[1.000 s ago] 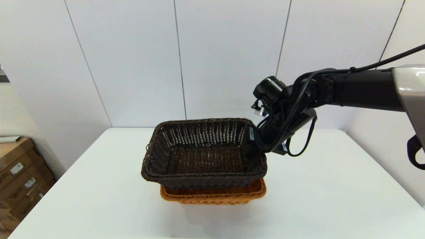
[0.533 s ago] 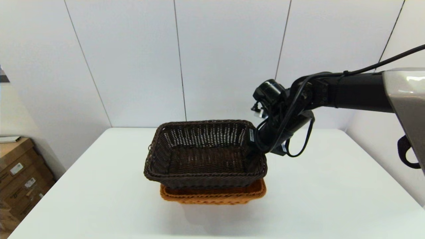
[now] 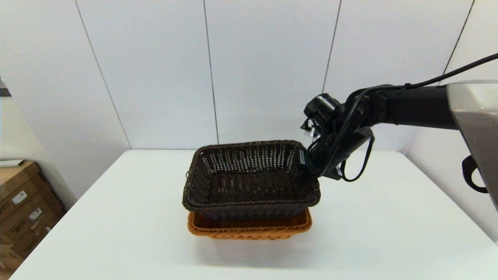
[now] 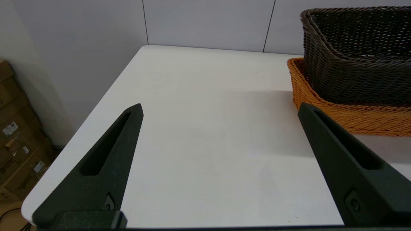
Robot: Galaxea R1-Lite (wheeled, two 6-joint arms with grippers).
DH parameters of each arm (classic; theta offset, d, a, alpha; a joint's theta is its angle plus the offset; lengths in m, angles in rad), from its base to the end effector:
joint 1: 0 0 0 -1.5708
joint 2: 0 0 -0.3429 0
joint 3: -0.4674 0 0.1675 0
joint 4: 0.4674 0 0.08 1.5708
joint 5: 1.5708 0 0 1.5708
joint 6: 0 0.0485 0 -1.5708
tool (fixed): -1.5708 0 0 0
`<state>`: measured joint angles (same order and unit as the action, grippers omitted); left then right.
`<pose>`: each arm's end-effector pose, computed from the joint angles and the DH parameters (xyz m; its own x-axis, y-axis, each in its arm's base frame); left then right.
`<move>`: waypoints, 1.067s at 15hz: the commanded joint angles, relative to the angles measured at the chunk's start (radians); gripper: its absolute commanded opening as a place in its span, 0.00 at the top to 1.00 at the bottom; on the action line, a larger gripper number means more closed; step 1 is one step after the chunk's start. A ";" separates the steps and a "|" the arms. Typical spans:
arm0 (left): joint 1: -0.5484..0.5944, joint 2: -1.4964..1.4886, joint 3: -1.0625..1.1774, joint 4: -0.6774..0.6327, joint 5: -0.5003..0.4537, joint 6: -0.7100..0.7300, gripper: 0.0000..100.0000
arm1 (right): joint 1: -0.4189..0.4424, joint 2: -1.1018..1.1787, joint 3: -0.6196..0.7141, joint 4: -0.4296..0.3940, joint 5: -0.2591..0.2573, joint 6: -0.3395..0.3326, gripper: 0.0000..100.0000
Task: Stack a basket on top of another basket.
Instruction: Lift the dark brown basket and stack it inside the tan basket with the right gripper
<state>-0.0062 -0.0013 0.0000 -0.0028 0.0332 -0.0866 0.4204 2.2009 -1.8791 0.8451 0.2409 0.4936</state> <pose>-0.0650 0.0020 0.0757 0.9996 0.0270 0.0041 -0.0265 0.9959 -0.0866 0.3766 0.1810 0.1845 0.2511 0.3736 -0.8930 -0.0267 0.9249 0.3794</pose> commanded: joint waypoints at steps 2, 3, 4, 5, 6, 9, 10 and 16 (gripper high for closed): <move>0.000 0.000 0.000 0.000 0.001 -0.001 0.00 | -0.014 0.011 0.020 0.008 0.006 -0.009 1.00; 0.000 0.000 0.000 0.000 0.001 -0.001 0.00 | -0.014 0.020 0.020 0.006 0.018 -0.009 1.00; 0.000 0.000 0.000 0.000 0.001 -0.001 0.00 | -0.012 0.025 0.020 0.006 0.035 -0.009 1.00; 0.000 0.000 0.000 0.000 0.001 -0.001 0.00 | -0.012 0.031 0.018 0.006 0.041 -0.010 1.00; 0.000 0.000 0.000 0.000 0.001 -0.001 0.00 | -0.011 0.037 0.018 0.005 0.043 -0.010 1.00; 0.000 0.000 0.000 0.000 0.001 -0.001 0.00 | -0.011 0.046 0.018 0.005 0.055 -0.007 1.00; 0.000 0.000 0.000 0.000 0.001 -0.001 0.00 | -0.011 0.049 0.017 0.005 0.058 -0.006 1.00; 0.000 0.000 0.000 0.000 0.001 -0.001 0.00 | -0.011 0.069 0.011 0.002 0.069 -0.006 1.00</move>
<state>-0.0057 -0.0013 0.0000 -0.0028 0.0332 -0.0866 0.4089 2.2630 -1.8655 0.8428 0.3072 0.4857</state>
